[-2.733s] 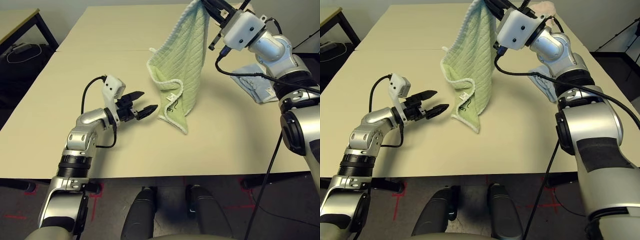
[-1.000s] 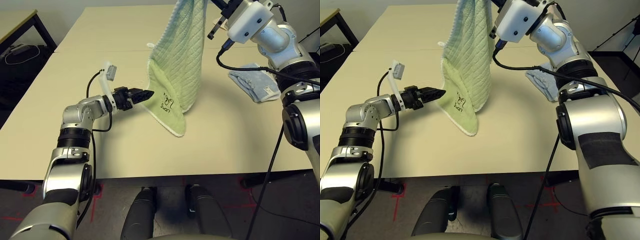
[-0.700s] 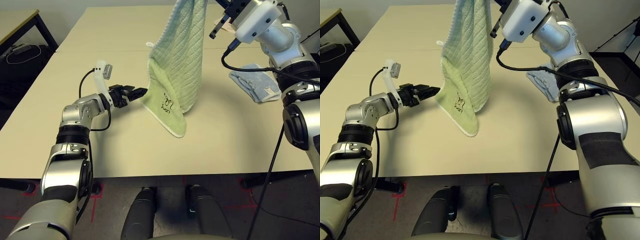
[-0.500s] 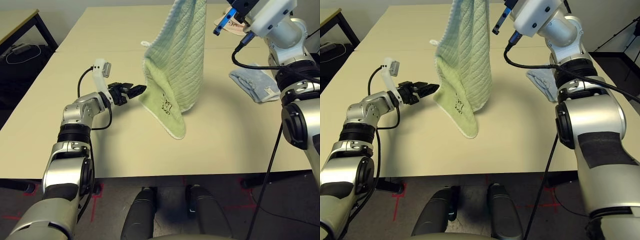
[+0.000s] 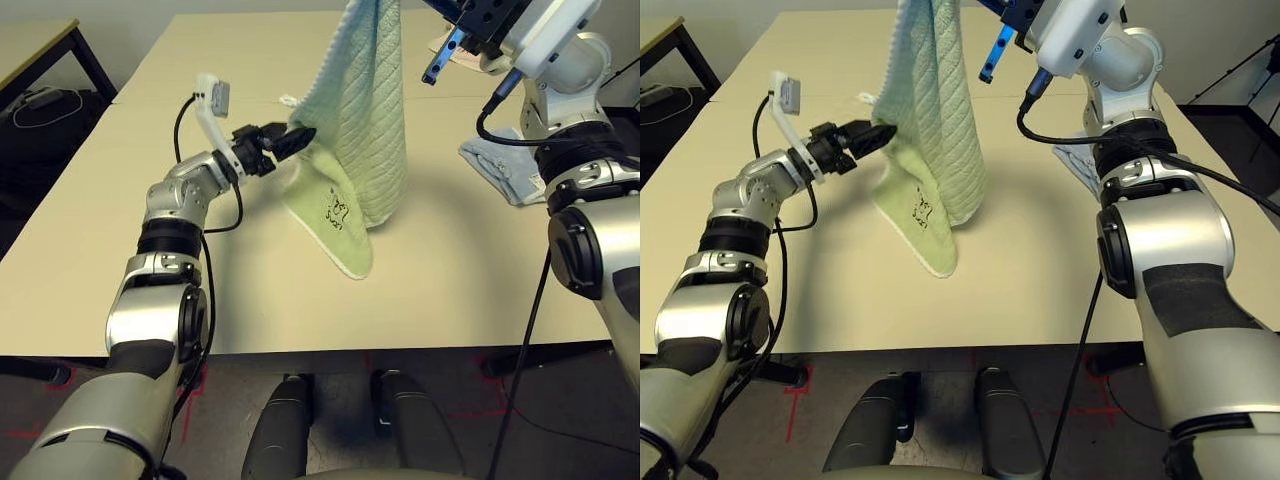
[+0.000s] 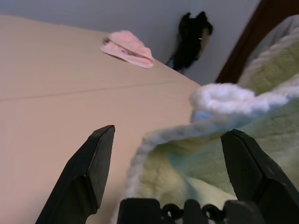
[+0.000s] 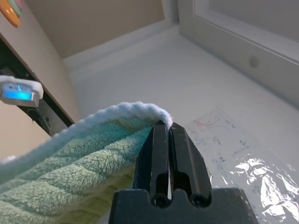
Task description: Fold the towel and set it aside.
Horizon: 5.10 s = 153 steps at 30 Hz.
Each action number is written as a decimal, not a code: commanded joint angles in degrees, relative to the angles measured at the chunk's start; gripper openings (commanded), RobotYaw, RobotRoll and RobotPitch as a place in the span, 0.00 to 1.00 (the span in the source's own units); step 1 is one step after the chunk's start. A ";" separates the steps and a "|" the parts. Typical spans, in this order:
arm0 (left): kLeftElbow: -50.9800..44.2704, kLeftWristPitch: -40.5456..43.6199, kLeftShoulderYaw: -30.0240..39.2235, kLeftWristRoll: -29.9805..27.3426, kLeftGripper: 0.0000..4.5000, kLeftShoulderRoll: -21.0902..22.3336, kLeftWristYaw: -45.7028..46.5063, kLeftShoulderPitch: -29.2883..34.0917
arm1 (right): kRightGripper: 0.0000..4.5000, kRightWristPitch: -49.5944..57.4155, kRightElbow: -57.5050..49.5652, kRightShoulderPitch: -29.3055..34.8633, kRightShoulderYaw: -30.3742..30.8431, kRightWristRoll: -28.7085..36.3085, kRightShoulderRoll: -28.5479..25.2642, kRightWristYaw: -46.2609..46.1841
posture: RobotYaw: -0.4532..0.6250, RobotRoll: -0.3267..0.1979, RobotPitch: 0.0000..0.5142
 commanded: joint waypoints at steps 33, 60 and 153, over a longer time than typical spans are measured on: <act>-19.76 17.97 -8.62 2.44 1.00 2.48 -12.13 11.31 | 0.01 13.87 2.48 -1.36 -7.20 -3.13 0.54 -10.06 | 0.47 0.62 0.19; -13.84 8.28 -12.35 5.13 1.00 -3.93 -20.56 4.18 | 0.01 13.80 0.27 -1.38 -7.31 -3.12 1.60 -9.19 | 0.46 0.62 0.19; -20.49 10.92 -16.67 15.15 1.00 9.90 -18.81 17.71 | 0.01 14.61 2.52 -4.18 -7.81 -8.77 -1.28 -18.66 | 0.47 0.62 0.17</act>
